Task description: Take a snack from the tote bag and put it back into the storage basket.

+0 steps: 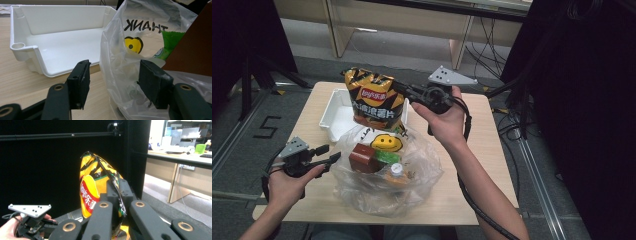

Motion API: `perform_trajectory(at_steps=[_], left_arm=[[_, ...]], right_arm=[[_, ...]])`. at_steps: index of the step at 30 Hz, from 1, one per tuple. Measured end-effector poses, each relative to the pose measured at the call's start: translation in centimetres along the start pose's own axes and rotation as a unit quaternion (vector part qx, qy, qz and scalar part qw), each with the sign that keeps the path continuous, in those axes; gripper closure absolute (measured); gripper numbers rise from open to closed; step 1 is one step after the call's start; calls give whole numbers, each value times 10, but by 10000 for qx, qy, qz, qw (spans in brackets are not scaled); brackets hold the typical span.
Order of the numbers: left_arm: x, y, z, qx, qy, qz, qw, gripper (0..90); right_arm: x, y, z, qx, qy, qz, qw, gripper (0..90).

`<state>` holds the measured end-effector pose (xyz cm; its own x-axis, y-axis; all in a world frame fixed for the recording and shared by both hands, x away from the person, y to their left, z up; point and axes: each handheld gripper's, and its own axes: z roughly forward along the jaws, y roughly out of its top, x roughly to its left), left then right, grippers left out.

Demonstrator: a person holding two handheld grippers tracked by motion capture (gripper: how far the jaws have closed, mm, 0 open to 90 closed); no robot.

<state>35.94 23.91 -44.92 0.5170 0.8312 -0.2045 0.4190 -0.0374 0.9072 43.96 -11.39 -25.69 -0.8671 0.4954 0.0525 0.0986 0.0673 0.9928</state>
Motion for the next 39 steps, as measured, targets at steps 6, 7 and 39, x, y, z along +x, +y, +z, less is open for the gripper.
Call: perform_trajectory(at_steps=[6,7,39], left_arm=[[0,0,-1,23,34,7,10000,420],[0,0,0,-1,3,-22,10000,420],[1,0,-1,24,-5,35,10000,421]], right_arm=[[0,9,4,-136,-30,-33,9999,900],[-1,12,6,-89,-41,-3,10000,900],[-17,38,30,-65,-328,-39,9994,900]])
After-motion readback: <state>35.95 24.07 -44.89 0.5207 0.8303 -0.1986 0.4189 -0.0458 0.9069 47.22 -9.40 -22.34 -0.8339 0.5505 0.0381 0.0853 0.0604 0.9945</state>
